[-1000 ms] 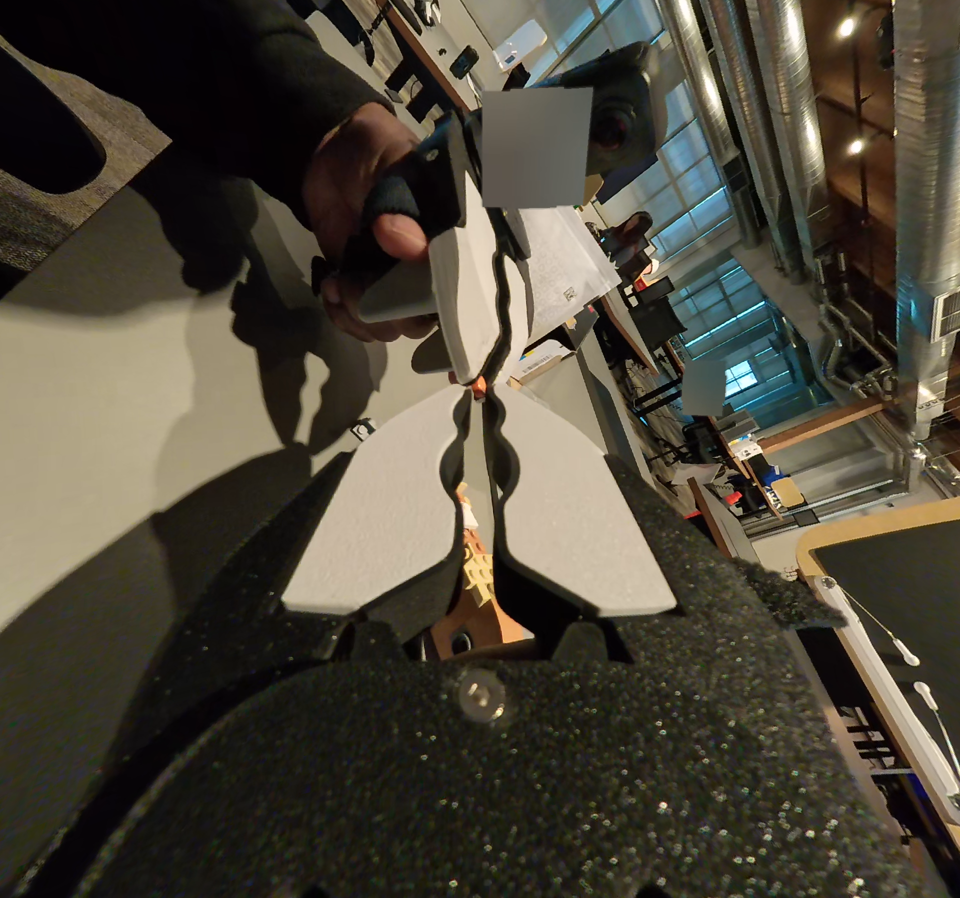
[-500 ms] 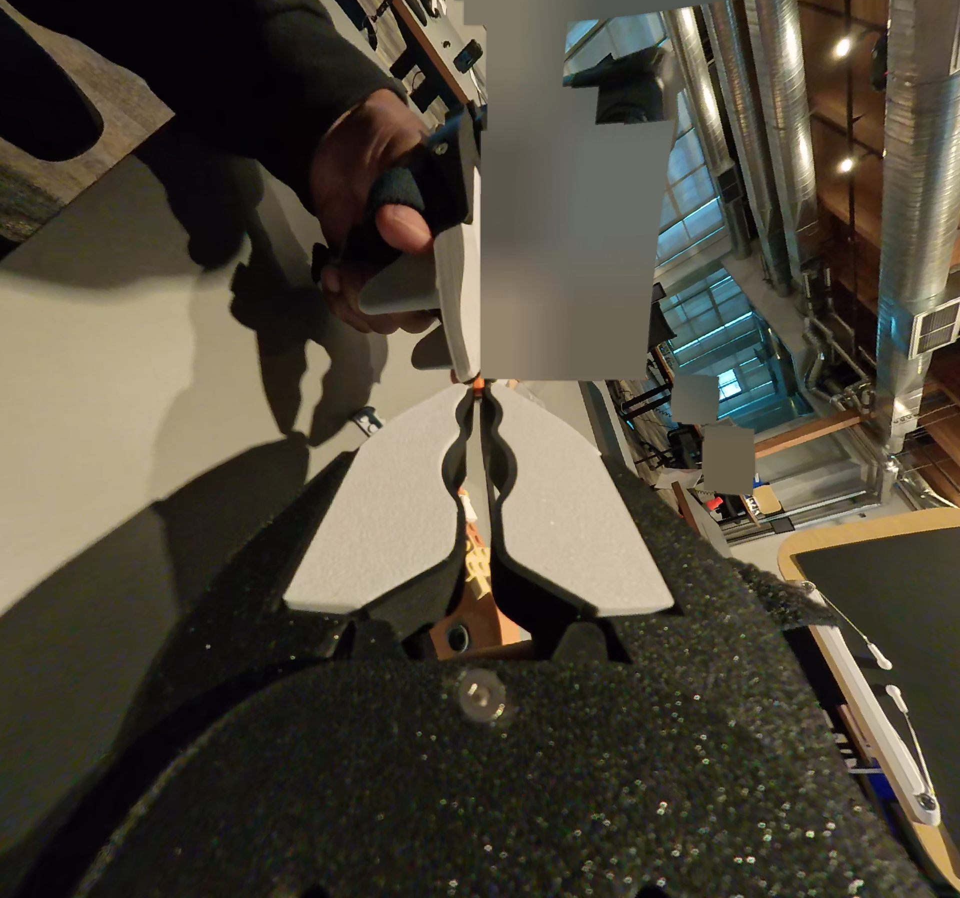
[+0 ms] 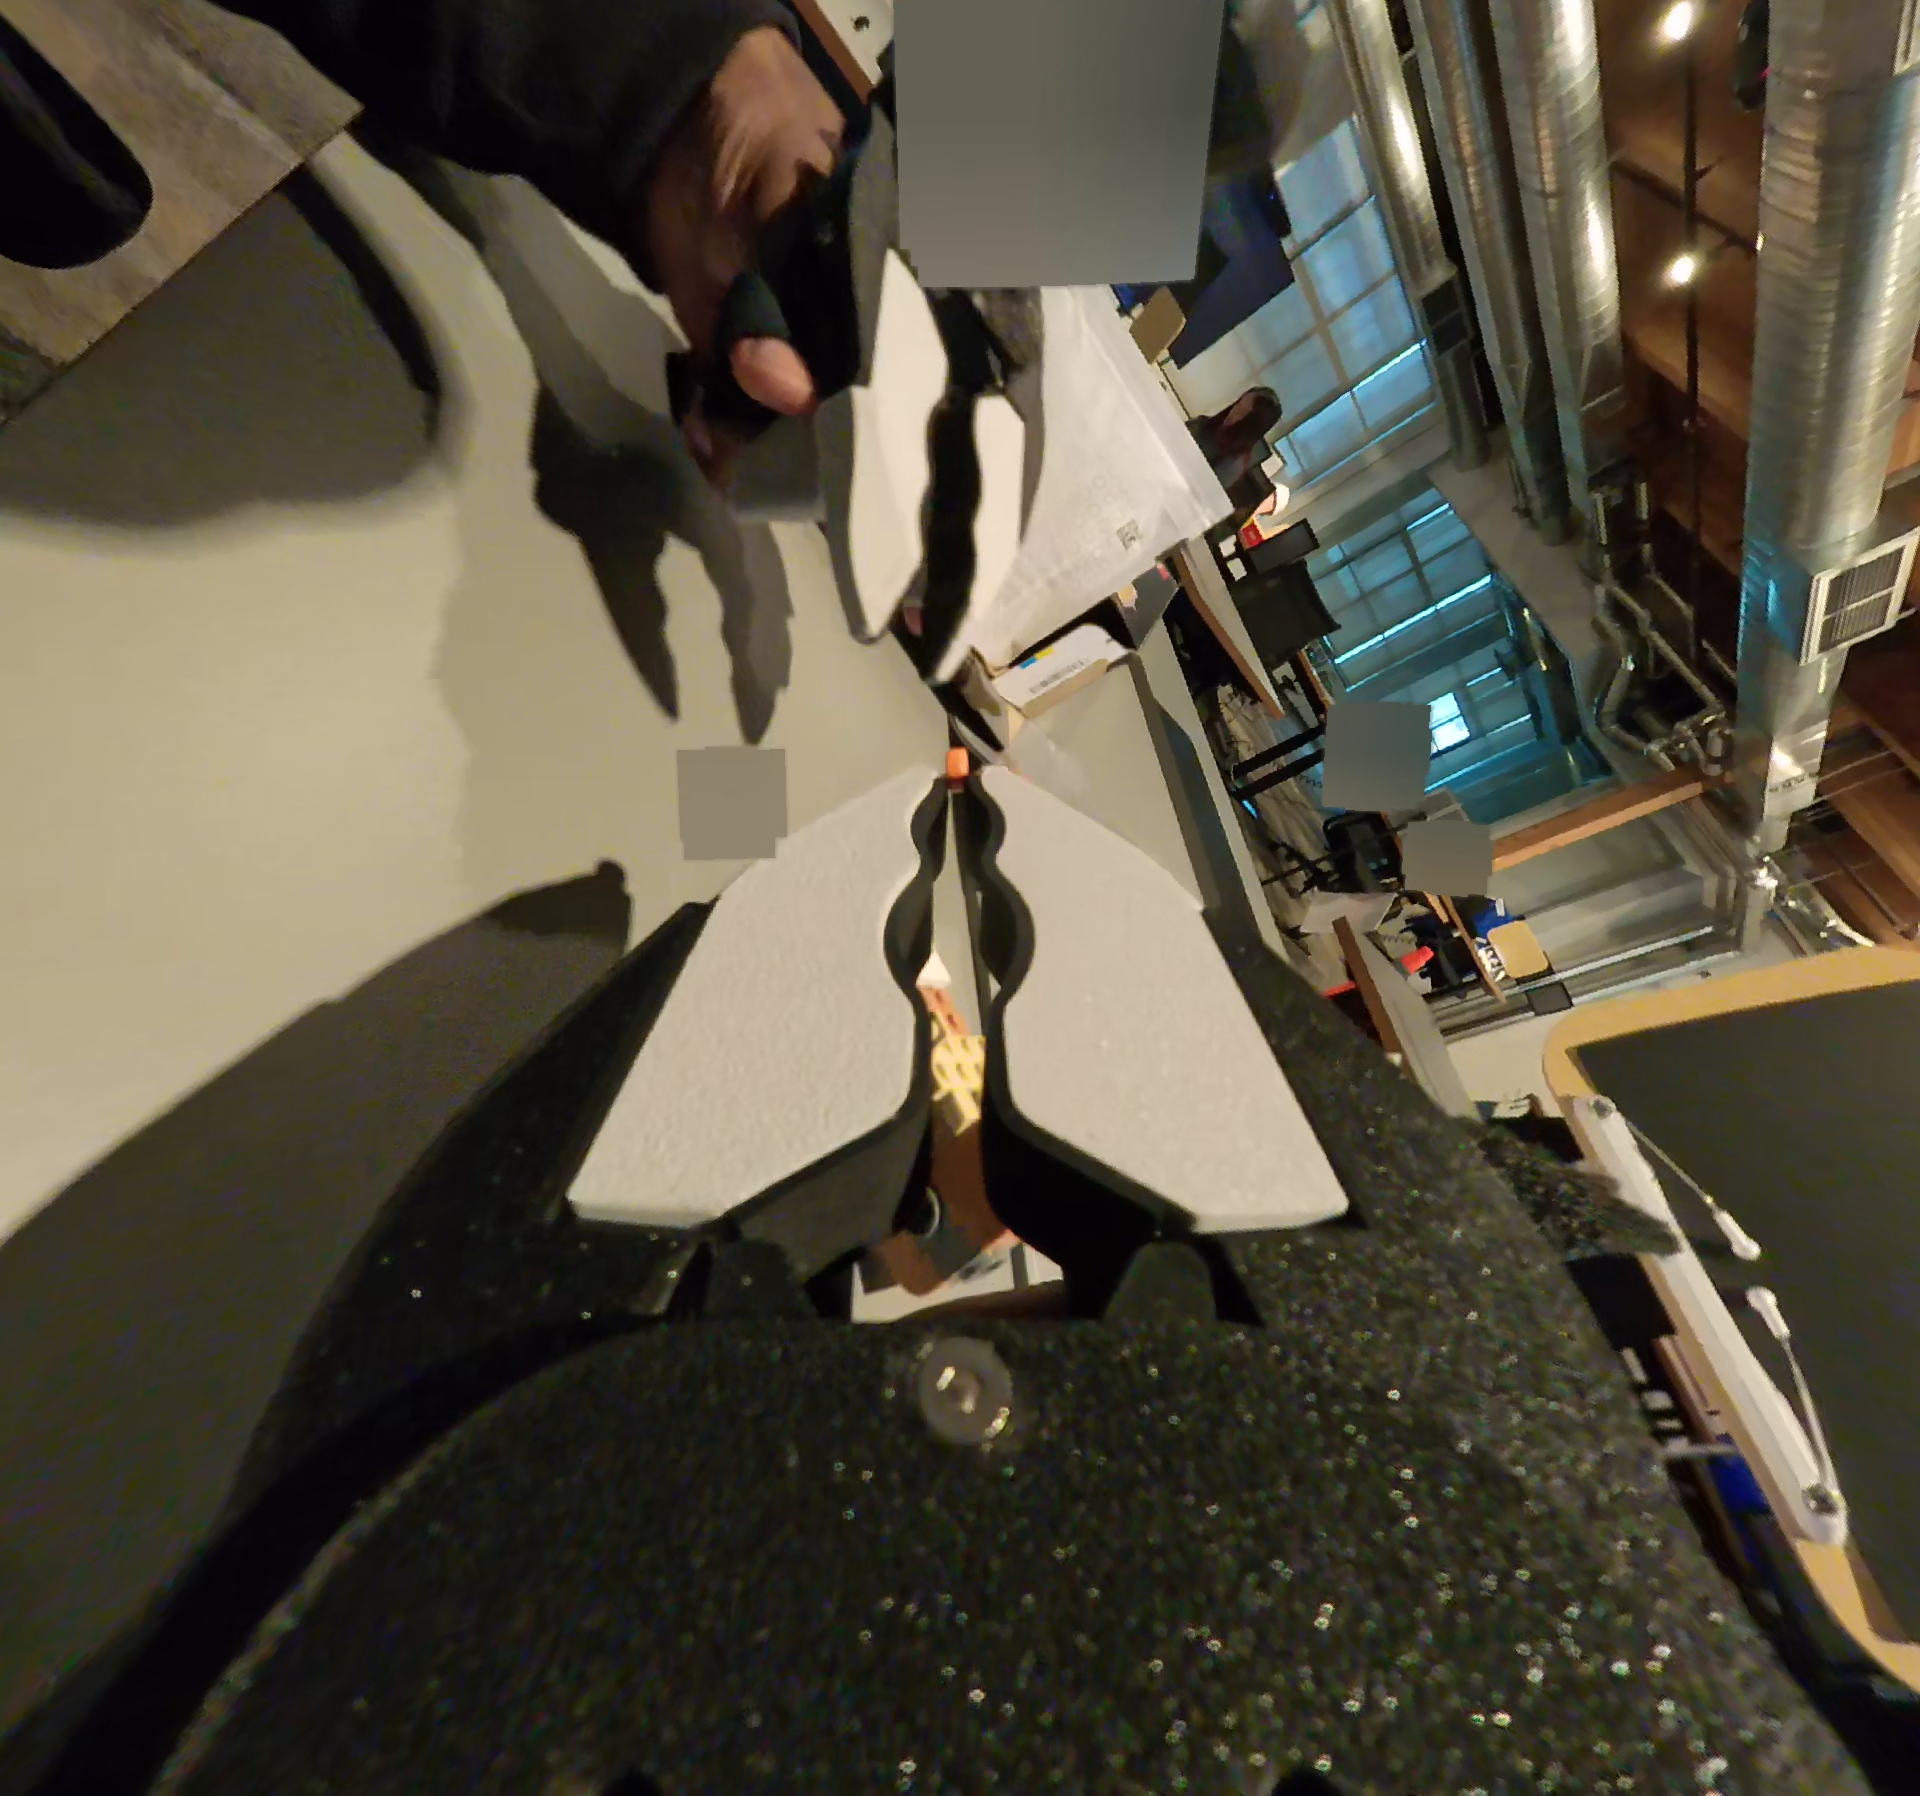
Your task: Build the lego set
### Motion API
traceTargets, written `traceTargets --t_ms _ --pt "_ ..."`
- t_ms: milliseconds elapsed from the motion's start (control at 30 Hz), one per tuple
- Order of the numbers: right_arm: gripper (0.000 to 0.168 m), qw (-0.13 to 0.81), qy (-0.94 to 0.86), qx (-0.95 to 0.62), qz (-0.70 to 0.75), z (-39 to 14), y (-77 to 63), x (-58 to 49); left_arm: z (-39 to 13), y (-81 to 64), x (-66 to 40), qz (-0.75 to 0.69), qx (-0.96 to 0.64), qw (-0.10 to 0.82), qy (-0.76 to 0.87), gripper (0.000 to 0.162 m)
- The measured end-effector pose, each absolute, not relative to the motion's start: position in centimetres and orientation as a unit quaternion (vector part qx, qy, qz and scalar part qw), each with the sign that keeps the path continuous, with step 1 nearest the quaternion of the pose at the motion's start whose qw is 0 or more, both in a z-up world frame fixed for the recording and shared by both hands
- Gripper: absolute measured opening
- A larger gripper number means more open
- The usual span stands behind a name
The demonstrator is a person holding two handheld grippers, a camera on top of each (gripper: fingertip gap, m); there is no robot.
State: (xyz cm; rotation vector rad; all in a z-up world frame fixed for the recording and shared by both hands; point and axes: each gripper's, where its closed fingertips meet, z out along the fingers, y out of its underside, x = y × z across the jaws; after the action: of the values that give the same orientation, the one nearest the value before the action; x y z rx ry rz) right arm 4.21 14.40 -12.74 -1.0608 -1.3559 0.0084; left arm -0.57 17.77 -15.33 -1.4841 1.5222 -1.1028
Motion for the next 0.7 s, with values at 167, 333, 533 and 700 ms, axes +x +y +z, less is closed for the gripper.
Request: traceTargets --t_ms 167,333,533,700 --pt "0.003 0.65 -0.594 -0.474 0.009 -13.0 14.3 4.4 -18.2 18.9 -2.1 -0.349 -0.581 0.335 0.655 0.025" --pt "0.003 0.647 -0.597 -0.474 0.009 -13.1 14.0 4.3 -20.4 18.0 -1.0 -0.313 -0.519 0.302 0.736 0.027" --pt "0.003 0.646 -0.595 -0.477 0.011 -13.3 13.8 4.5 -21.3 17.4 -0.2 -0.313 -0.465 0.276 0.781 0.025" --pt "0.003 0.648 -0.592 -0.479 0.014 -13.3 13.9 4.7 -21.6 17.3 0.0 -0.312 -0.453 0.263 0.793 0.014"
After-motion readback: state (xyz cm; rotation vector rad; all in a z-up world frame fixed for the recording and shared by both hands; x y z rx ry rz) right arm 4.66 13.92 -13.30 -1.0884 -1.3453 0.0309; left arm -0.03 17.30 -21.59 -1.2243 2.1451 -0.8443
